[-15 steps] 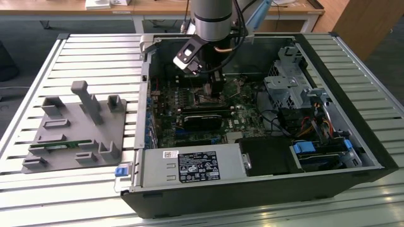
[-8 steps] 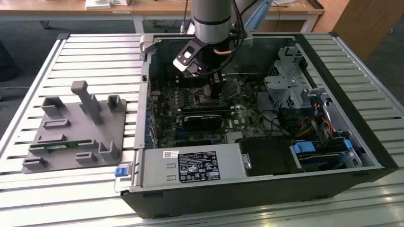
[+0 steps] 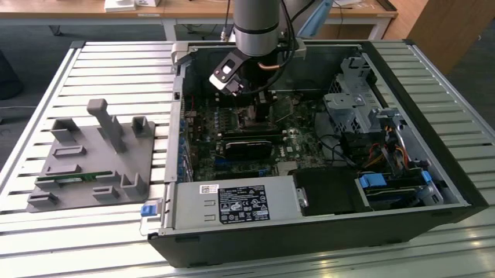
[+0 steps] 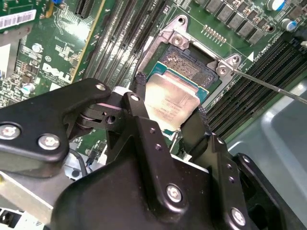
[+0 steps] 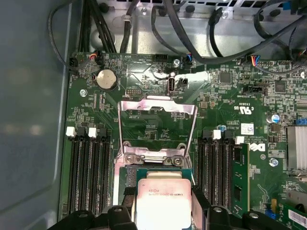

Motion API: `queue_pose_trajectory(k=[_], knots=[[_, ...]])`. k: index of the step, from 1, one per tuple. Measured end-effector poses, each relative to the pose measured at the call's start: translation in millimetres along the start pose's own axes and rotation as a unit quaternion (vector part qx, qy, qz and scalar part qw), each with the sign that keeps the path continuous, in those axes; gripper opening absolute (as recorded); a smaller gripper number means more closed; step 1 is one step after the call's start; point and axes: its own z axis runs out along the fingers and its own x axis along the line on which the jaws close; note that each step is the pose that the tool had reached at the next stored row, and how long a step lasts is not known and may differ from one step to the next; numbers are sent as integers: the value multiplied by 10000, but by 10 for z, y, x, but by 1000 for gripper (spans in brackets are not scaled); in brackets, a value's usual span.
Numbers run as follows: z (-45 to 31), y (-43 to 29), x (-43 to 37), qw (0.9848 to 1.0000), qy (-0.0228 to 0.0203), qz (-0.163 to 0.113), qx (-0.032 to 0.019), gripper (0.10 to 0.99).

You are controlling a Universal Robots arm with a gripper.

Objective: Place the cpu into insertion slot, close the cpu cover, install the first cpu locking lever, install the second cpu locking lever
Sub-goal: 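Place the cpu into insertion slot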

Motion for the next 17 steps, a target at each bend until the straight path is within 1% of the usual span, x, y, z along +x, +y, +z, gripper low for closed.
queue_pose_trajectory(k=[5, 12, 14, 17], knots=[[21, -2, 23, 10000, 2, -2, -1, 541], [84, -9, 53, 10000, 1, -8, 0, 541], [106, -21, 57, 10000, 7, -59, -1, 541], [137, -34, 65, 10000, 7, -64, 0, 541]])
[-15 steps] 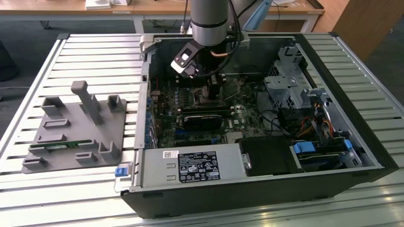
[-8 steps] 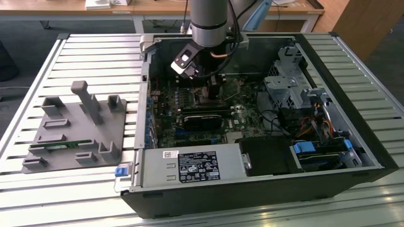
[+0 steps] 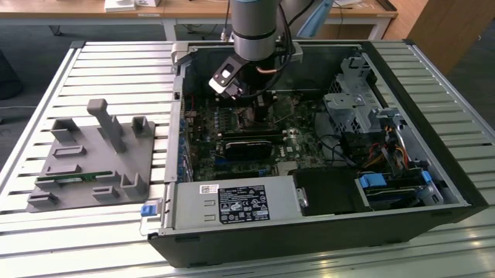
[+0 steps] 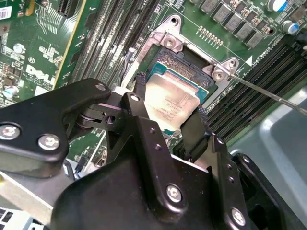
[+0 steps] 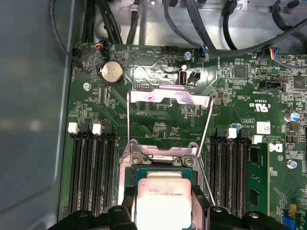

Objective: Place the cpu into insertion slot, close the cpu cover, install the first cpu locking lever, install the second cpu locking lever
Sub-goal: 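Place the cpu into insertion slot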

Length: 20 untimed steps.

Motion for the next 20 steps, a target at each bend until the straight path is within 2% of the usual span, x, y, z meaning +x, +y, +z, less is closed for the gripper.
queue_pose_trajectory(k=[20], knots=[[106, -30, 2, 10000, -1, 0, 0, 541]])
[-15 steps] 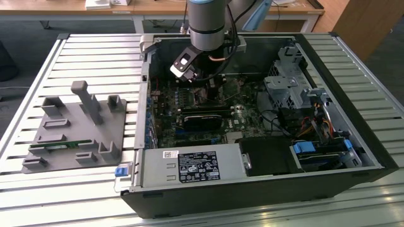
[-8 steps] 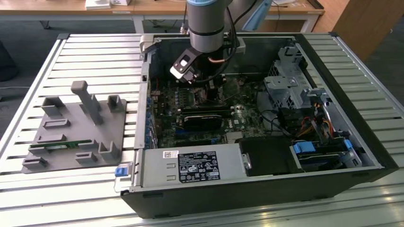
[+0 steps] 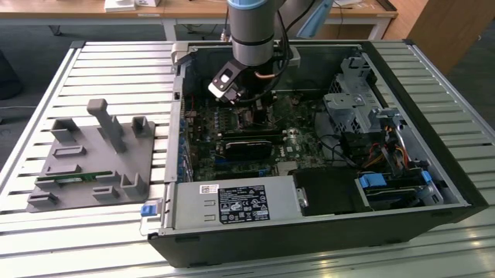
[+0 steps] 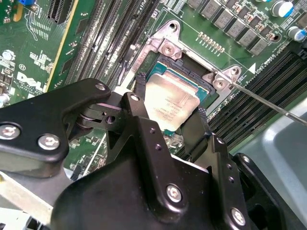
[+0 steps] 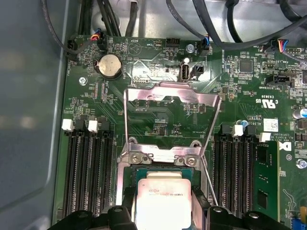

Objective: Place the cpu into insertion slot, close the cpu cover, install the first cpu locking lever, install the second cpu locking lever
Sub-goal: 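Place the cpu into insertion slot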

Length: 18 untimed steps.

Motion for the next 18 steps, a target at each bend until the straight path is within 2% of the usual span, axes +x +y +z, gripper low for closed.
queue_pose_trajectory(k=[6, 18], knots=[[22, -3, -1, 10000, -2, 1, 2, 541], [14, -3, 0, 10000, -3, 20, 0, 541]])
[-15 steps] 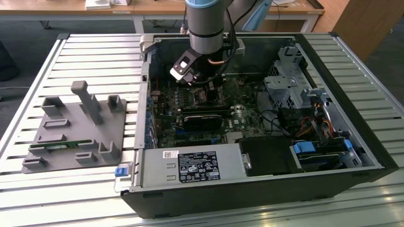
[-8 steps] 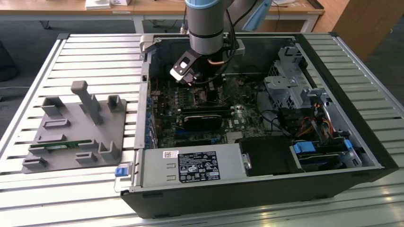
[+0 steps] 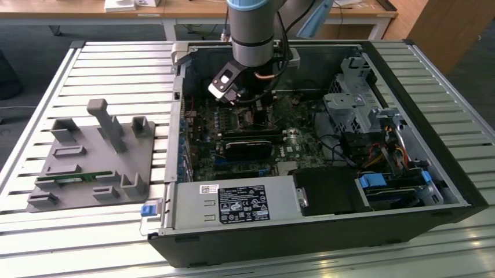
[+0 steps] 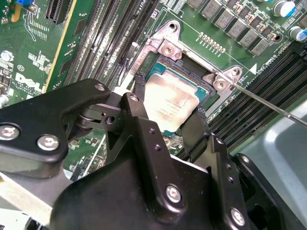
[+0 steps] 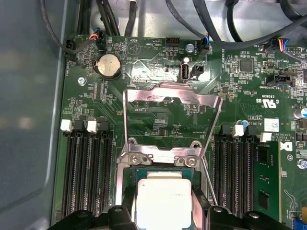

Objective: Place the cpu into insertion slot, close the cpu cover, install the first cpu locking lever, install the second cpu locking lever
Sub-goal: 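Place the cpu into insertion slot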

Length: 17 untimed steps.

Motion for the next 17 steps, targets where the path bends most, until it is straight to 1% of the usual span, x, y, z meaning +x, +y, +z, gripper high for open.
queue_pose_trajectory(k=[6, 10, 17], knots=[[-3, -14, 0, 10000, 1, 17, 0, 541], [-38, -11, 0, 10000, 0, 18, 1, 541], [-23, 2, 0, 10000, -6, 74, 6, 541]])
